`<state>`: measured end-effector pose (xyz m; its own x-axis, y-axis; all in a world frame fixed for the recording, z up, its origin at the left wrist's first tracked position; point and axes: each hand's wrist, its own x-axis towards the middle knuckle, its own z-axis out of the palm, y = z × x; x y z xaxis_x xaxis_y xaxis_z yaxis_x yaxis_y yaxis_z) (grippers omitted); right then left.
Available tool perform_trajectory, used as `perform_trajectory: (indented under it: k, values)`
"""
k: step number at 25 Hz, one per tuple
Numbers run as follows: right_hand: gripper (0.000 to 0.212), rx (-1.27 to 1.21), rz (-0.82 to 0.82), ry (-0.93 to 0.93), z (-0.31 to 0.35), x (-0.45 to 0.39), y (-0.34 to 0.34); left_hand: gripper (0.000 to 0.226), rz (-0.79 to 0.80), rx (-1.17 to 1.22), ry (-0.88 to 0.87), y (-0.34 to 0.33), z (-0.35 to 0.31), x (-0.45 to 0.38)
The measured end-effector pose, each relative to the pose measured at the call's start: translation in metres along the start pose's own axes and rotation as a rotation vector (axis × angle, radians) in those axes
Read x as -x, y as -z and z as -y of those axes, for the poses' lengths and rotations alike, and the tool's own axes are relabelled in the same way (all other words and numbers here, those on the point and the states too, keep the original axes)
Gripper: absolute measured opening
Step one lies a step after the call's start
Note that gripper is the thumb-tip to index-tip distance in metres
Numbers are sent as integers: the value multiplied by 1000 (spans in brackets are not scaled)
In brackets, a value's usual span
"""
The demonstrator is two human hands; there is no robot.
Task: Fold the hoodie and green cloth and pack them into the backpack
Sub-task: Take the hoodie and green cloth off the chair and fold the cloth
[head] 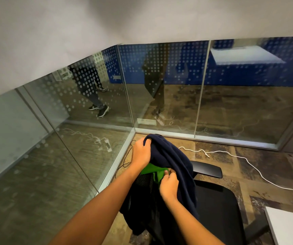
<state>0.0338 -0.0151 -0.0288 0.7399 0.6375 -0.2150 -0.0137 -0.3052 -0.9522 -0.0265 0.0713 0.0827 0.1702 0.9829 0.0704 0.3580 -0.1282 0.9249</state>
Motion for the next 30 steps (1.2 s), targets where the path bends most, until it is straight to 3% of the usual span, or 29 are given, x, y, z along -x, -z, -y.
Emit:
perform_trajectory:
  k: [5, 8, 11, 14, 18, 20, 23, 30]
  values:
    - [17, -170, 12, 275, 44, 5, 59, 25, -69, 260, -28, -10, -60, -3]
    - [18, -275, -39, 349, 59, -8, 109, 26, -53, 461, 1, -21, -105, 2]
    - [16, -308, -226, 349, 71, -18, 166, 24, 4, 648, 51, -39, -151, 15]
    - [21, -360, -554, 342, 70, -24, 234, 20, 123, 787, 84, -66, -202, 43]
    - [25, -341, -840, 411, 51, 0, 331, 21, 326, 935, 110, -103, -248, 81]
    - [17, -285, -931, 467, 44, 23, 371, 32, 429, 1046, 158, -121, -262, 98]
    - [24, -234, -1111, 534, 37, 61, 427, 38, 664, 1155, 234, -152, -290, 142]
    - [29, -156, -1325, 531, 4, 137, 546, 36, 952, 1124, 255, -234, -333, 244]
